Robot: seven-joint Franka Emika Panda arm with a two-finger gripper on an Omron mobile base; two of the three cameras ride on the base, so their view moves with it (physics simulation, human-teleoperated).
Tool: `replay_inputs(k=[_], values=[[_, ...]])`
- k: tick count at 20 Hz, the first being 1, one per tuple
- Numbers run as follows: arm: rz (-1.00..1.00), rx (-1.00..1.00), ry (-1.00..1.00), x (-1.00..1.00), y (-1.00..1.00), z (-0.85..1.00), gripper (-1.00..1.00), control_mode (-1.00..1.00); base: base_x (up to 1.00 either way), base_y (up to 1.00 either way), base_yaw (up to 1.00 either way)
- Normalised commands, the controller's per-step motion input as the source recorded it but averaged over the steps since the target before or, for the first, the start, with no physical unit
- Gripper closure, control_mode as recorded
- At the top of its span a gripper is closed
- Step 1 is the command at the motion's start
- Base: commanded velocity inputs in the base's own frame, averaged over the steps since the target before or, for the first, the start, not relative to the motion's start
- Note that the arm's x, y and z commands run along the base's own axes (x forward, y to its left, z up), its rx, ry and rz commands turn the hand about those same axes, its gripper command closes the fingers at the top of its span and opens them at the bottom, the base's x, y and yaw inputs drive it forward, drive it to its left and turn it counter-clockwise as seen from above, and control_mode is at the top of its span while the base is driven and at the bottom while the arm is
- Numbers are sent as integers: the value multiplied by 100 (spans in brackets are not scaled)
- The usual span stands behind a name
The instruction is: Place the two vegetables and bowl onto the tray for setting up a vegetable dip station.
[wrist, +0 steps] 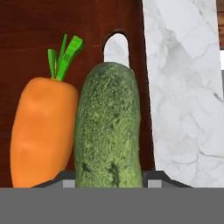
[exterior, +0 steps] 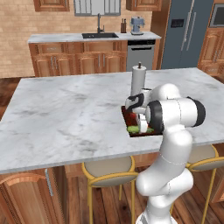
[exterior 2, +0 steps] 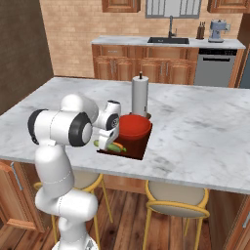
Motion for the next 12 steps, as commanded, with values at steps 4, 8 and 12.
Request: replay_inputs(k=[4,8,12], values=[[0,-2,0,10,-16,-11,100,-100,0,0,0],[0,-2,0,15,-15,-12,100,-100,0,0,0],[0,-2,0,6,-15,-13,100,-100,0,0,0]])
